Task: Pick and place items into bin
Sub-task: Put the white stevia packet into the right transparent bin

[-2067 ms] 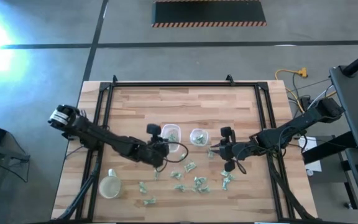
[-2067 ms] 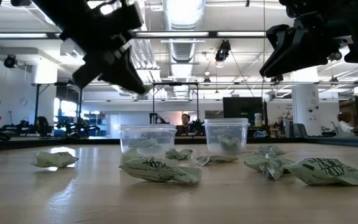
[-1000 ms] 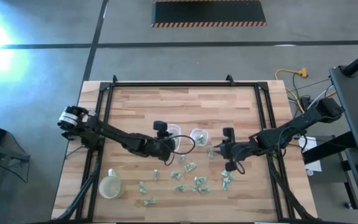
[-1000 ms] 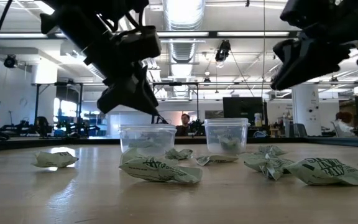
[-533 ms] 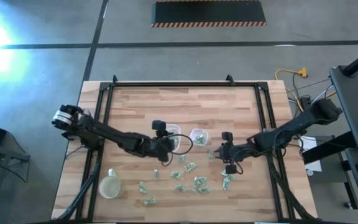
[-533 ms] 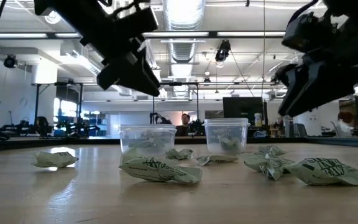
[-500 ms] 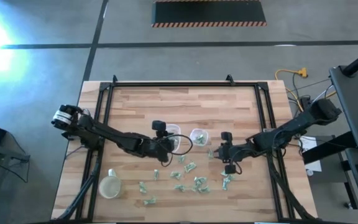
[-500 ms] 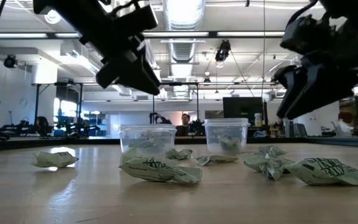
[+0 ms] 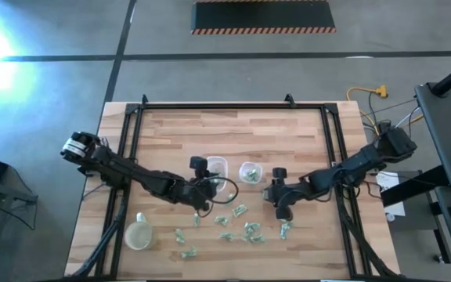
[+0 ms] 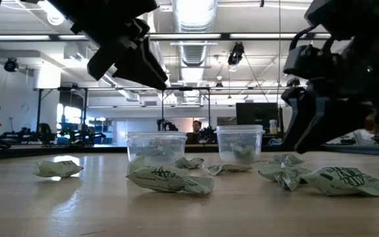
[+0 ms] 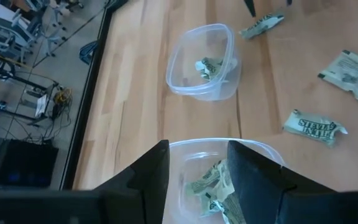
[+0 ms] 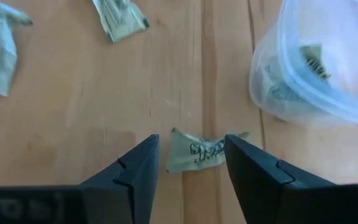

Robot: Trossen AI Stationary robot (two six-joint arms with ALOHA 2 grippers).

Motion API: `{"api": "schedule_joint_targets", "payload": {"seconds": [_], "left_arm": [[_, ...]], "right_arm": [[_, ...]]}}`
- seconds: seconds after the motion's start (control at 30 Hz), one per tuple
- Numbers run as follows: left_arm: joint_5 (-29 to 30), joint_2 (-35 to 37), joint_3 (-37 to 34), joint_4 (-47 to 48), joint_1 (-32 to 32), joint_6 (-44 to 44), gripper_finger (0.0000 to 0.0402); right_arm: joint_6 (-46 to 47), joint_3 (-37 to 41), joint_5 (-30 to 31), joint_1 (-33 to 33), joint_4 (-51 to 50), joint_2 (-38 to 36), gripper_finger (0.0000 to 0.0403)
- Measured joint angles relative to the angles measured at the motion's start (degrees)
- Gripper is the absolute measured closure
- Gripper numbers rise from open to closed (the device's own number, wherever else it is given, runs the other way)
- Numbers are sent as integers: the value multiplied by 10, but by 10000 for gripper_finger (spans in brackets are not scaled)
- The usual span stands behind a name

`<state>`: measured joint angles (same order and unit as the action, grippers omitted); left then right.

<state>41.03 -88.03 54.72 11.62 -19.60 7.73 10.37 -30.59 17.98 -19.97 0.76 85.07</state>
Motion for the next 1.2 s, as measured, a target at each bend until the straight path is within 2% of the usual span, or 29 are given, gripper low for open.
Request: {"api": "schedule_joint_targets", "payload": {"seconds": [0.43,0.8,1.0,1.2], "left_arm": [[0,1,0,-1,-4,0,255],[0,1,0,-1,-6,0,255],[0,1,0,-1,-7,0,255],[0,1,0,0,-7,0,256]], "right_arm": [[10,0,0,1,0,24,233],[25,-1,0,15,3,39,272],[17,-1,-10,15,4,42,307],[-2,-1,-31,15,3,39,369]]}}
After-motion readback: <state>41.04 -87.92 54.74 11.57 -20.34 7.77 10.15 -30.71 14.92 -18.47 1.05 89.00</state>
